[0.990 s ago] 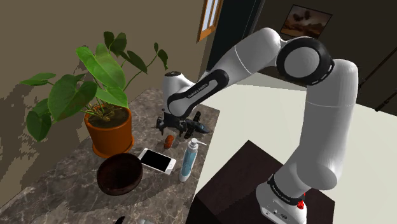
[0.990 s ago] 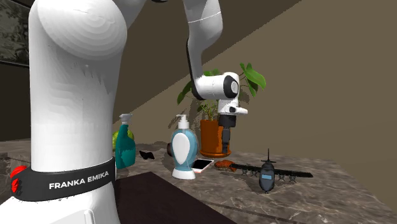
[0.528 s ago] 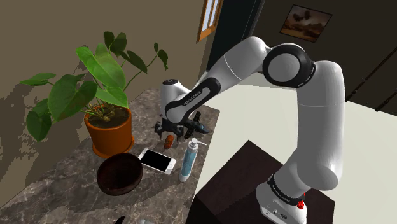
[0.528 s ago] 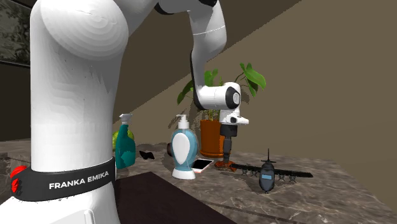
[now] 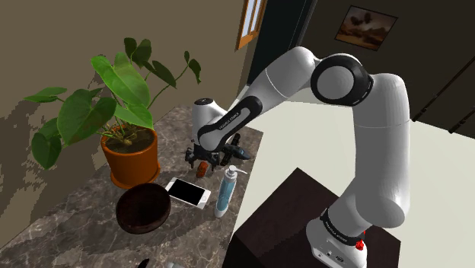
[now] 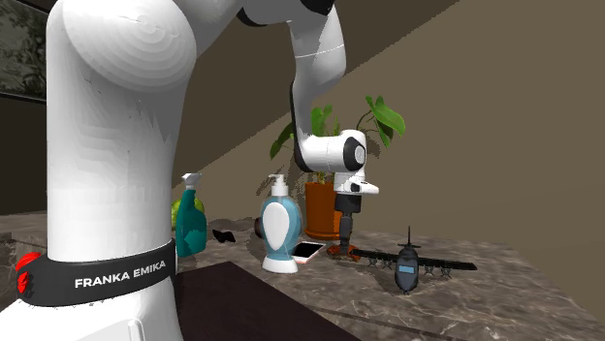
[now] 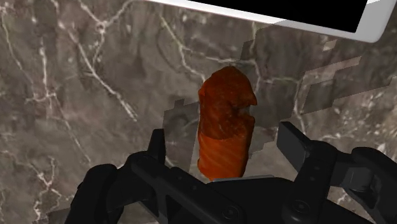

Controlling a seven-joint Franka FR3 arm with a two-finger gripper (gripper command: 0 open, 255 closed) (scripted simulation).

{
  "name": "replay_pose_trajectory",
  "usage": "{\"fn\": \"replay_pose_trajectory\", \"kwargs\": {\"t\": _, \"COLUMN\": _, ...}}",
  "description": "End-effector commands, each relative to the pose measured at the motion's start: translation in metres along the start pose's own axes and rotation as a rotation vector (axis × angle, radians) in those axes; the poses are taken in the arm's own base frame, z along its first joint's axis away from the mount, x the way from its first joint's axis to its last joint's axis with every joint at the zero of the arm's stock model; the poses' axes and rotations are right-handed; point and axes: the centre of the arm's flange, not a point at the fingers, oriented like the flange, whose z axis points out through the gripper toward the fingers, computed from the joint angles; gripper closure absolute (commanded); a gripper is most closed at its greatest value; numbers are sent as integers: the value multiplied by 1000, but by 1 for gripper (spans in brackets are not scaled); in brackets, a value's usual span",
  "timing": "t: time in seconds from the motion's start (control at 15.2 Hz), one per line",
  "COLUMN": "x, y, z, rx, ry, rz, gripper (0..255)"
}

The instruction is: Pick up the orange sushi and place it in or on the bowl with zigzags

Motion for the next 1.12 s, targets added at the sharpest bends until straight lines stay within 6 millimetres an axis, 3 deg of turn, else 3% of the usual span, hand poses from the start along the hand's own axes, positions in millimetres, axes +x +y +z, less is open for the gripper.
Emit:
{"fn": "replay_pose_trajectory", "kwargs": {"t": 0.0, "x": 0, "y": 0, "z": 0, "rx": 0, "ry": 0, "rz": 0, "gripper": 0}}
{"fn": "replay_pose_trajectory", "kwargs": {"t": 0.07, "x": 0, "y": 0, "z": 0, "rx": 0, "ry": 0, "rz": 0, "gripper": 255}}
{"fn": "replay_pose_trajectory", "kwargs": {"t": 0.66, "x": 0, "y": 0, "z": 0, "rx": 0, "ry": 0, "rz": 0, "gripper": 255}}
{"fn": "replay_pose_trajectory", "kwargs": {"t": 1.06, "x": -2, "y": 3, "z": -31, "rx": 0, "ry": 0, "rz": 0, "gripper": 255}}
